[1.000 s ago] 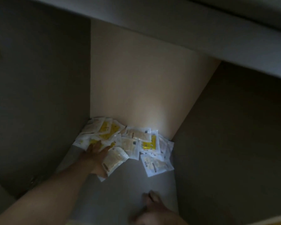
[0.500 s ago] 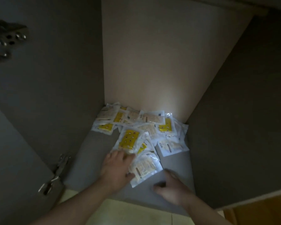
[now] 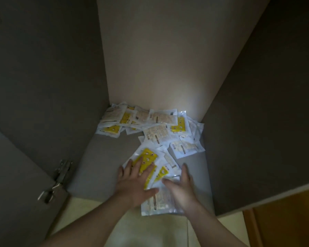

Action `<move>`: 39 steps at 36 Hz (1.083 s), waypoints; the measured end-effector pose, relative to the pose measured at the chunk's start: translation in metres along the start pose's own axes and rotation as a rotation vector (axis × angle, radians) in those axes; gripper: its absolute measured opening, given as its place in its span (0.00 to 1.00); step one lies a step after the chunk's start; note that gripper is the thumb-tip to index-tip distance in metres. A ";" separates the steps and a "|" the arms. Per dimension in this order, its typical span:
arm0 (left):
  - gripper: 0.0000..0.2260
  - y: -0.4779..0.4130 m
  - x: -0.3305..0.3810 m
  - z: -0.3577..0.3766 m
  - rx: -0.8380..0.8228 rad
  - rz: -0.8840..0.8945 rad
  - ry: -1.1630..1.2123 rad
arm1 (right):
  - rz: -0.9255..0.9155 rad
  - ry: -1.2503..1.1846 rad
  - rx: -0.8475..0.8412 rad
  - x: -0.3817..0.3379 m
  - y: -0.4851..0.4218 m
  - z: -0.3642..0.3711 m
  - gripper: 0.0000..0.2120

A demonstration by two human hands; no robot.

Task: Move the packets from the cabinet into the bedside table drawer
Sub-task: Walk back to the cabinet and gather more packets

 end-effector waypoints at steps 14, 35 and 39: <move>0.51 0.060 -0.010 -0.009 0.434 0.252 0.042 | 0.127 -0.277 0.068 0.007 0.021 0.024 0.29; 0.10 0.086 -0.053 -0.008 0.204 -0.409 1.152 | 0.456 -0.567 -0.192 0.024 0.053 0.025 0.09; 0.09 0.091 -0.053 -0.004 0.168 -0.508 1.321 | 0.465 -0.660 -0.170 0.022 0.058 0.022 0.11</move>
Point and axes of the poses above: each hand's wrist, its own y-axis away from the middle knuckle, its own z-axis out of the palm, x = y × z, the point moved 10 cm from there along -y, towards the middle knuckle, and after that the axes turned 11 degrees about x, right-handed, at the moved point
